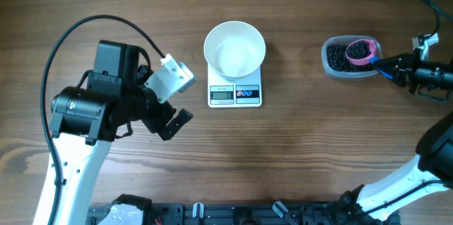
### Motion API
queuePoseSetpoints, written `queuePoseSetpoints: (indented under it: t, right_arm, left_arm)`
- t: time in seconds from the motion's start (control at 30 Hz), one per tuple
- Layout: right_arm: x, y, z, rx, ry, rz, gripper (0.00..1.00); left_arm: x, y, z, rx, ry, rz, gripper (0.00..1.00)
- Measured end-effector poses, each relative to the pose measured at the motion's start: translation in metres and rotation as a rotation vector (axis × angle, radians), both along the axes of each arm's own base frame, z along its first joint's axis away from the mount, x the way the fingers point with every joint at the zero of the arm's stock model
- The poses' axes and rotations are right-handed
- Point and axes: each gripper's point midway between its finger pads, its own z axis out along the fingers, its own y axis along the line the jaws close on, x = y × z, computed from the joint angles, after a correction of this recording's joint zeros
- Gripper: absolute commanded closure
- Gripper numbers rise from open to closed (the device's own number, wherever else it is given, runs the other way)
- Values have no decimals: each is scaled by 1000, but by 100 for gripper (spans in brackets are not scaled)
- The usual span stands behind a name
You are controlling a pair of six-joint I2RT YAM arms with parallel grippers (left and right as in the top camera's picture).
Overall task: Scoop item into bowl and weigh 150g on scale
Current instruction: 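Drag the scoop through the beans and lift it filled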
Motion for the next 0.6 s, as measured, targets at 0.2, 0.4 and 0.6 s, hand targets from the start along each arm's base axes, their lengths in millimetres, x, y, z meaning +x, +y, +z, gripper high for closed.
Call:
queuePoseSetpoints:
  t: [0.2,0.4,0.6]
  right_arm:
    - [0,2,3,16,-15,5,96]
    - [3,5,9,42,-46,4,96]
    - [5,6,14,63,-75,4,96]
  left_arm:
    - [0,0,0,0,0,0,0]
    - [0,0,0,0,0,0,0]
    - [0,0,0,0,0,0,0]
